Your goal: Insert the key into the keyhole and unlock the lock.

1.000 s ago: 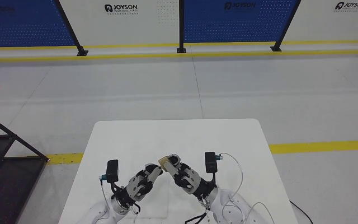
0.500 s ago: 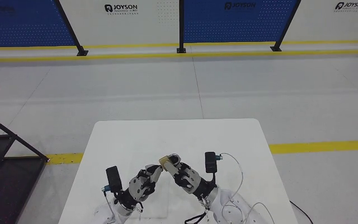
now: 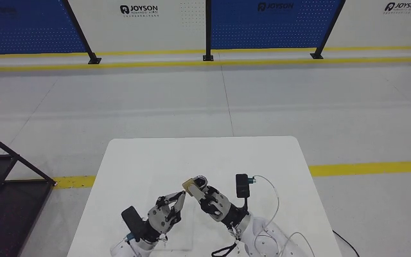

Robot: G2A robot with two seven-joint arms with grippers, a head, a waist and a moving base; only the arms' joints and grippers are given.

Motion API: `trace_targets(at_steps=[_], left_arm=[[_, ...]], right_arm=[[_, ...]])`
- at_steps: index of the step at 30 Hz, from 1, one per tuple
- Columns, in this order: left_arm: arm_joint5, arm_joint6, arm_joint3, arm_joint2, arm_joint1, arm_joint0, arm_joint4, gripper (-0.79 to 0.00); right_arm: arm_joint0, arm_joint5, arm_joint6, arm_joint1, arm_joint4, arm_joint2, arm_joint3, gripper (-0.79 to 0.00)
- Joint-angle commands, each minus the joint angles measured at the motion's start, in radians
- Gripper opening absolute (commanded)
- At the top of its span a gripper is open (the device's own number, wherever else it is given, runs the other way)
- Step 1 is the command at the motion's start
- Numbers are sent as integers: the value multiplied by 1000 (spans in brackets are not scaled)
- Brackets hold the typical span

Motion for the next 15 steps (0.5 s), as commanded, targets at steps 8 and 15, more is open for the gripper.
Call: trace_targets(at_steps=[8,15], left_arm=[[232,50,32,26,-16,-25,103,-785],[327,60,50,43,-26,-37,143,-785]], right_arm=[[0,1,2,1,0,-1,-1,-785],[-1,3,2,2,-4,-1,-3,-785]])
